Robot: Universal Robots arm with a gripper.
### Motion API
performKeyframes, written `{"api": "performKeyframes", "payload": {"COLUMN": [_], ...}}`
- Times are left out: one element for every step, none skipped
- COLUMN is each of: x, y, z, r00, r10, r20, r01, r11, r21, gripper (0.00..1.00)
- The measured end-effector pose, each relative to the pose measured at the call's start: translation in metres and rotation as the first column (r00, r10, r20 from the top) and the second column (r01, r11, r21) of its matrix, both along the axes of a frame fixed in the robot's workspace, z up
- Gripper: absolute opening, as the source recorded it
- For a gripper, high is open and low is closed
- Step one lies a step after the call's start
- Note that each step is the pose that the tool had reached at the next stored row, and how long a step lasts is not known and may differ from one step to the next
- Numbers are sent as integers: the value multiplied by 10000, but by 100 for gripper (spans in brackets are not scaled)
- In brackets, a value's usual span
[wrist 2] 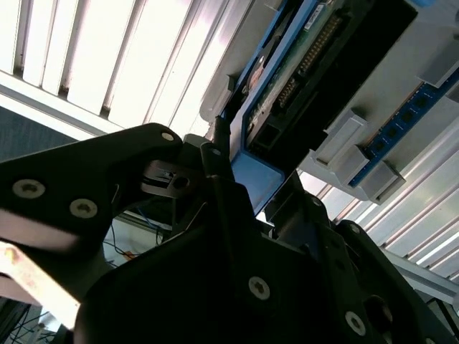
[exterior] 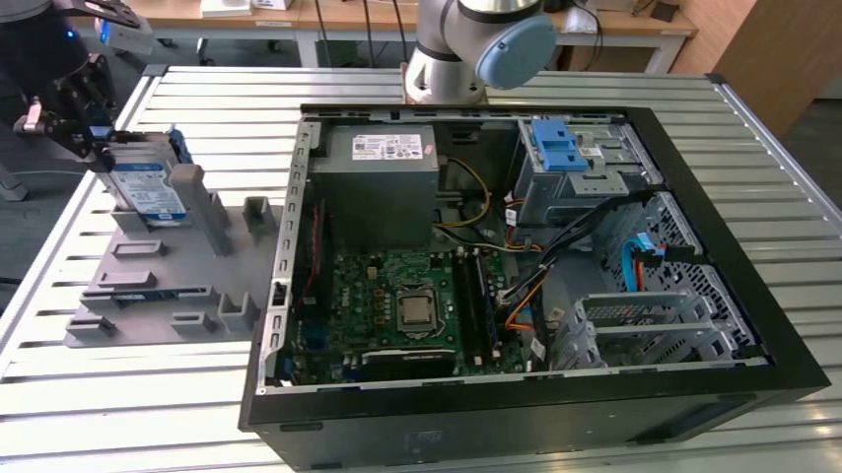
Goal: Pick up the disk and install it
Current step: 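Pick up the disk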
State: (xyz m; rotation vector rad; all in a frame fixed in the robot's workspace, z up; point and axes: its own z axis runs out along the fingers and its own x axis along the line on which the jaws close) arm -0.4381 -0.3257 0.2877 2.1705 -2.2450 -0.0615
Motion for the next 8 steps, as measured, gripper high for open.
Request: {"api": "performKeyframes", "payload": {"x": [0,0,0,0,0,0,0,0], "y": [0,0,0,0,-1,-1,-1,-1], "z": [0,0,0,0,0,0,0,0], "r00": [10000,10000,10000,10000,10000,10000,10000,10000], "r10": [0,0,0,0,0,0,0,0], "r20": [0,0,0,1,-1,-1,0,0], "r01": [0,0,0,0,0,0,0,0], "r11": [10000,10000,10000,10000,10000,10000,10000,10000], "r21": [0,0,0,0,-2,-1,0,0], "gripper": [45,45,45,43,43,37,37,37]}}
